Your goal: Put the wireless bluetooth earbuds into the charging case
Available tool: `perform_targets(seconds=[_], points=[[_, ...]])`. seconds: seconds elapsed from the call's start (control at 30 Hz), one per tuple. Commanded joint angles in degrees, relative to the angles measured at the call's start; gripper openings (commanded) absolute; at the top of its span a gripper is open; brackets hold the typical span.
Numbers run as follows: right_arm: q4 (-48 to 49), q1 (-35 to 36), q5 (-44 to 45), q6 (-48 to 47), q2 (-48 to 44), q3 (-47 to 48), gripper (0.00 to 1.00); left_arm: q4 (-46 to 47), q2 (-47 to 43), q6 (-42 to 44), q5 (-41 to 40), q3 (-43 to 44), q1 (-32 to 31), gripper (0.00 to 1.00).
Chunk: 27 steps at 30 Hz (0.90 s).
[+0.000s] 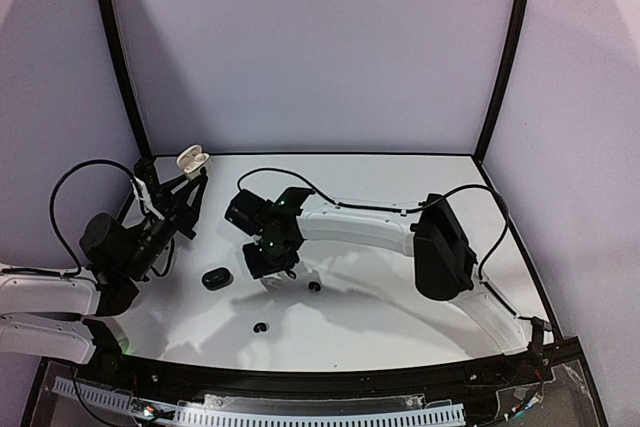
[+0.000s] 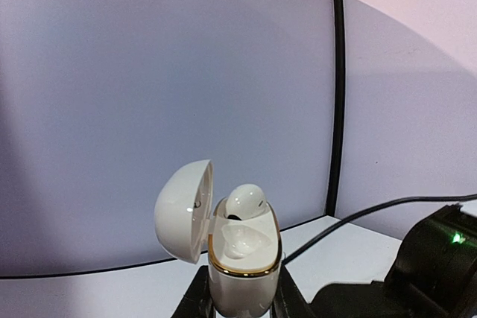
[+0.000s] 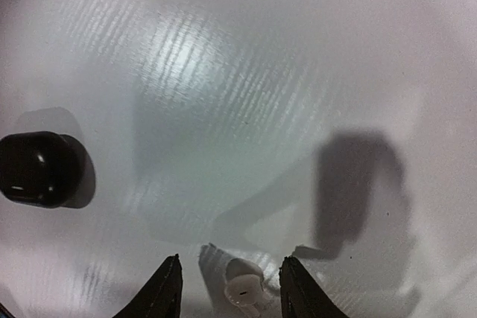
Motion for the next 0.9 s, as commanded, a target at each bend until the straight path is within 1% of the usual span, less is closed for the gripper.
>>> perform_targets(seconds=[0.0,0.1,0.33,0.4,0.43,0.63,0.8,0.87], points=[[-4.3,0.6,3.6,1.9,0.0,0.6,0.45,-0.6,0.0,-0.5,0.9,-0.4,0.3,0.01],[-4.3,0.7,3.1,1.7,0.4,-0.1,0.46,-0.7,0.2,-0.5,1.0,-0.4,0.3,0.01],[-5.0,1.0,0.8,1.8,2.4,-0.9,0.41,-0.8,0.2,-0.5,0.8,-0.4,0.3,0.01],[-5.0,1.0,0.7,1.5,2.8,-0.5,0.36,-0.7,0.2,-0.6,0.9,-0.4,0.3,0.01],[-4.9,1.0,0.8,1.3,2.9,-0.3,0.33,-0.8,0.2,-0.6,1.1,-0.4,0.3,0.01],[-5.8,1.2,0.5,1.1,3.3,-0.3,0.30,-0.9,0.3,-0.6,1.2,-0.2,0.3,0.01],[-6.2,1.4,0.5,1.0,3.5,-0.5,0.23,-0.9,0.3,-0.6,1.2,-0.1,0.3,0.01],[-6.4,1.4,0.6,0.9,3.5,-0.2,0.18,-1.0,0.3,-0.5,1.3,-0.1,0.3,0.01]])
